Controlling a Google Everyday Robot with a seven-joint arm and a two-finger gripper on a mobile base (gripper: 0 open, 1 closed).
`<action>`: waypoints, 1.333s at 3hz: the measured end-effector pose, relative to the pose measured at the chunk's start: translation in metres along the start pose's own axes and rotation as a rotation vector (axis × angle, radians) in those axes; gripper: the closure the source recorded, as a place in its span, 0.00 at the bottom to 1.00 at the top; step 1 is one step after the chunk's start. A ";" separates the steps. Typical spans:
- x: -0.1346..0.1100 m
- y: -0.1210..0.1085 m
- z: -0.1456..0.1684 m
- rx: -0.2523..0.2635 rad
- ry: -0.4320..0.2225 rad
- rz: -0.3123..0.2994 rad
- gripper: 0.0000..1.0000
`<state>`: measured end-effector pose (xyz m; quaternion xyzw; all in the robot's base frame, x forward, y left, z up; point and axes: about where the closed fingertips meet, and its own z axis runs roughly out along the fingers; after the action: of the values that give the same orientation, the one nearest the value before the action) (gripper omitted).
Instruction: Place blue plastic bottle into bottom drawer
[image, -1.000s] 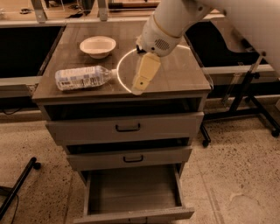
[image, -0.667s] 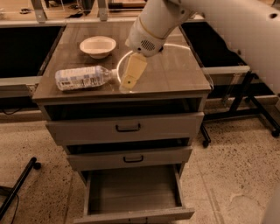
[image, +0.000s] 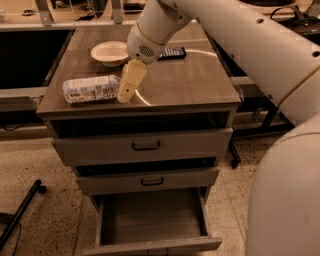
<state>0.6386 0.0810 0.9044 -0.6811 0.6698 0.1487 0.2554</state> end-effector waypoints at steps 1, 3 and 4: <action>-0.015 -0.007 0.018 -0.018 0.001 -0.010 0.00; -0.035 -0.009 0.054 -0.068 0.056 -0.030 0.00; -0.038 -0.006 0.070 -0.090 0.081 -0.027 0.00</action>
Offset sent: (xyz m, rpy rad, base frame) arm 0.0206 0.0652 -0.0169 -0.0783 0.0289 0.0650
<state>0.6520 0.1505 0.8684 -0.7066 0.6629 0.1474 0.1991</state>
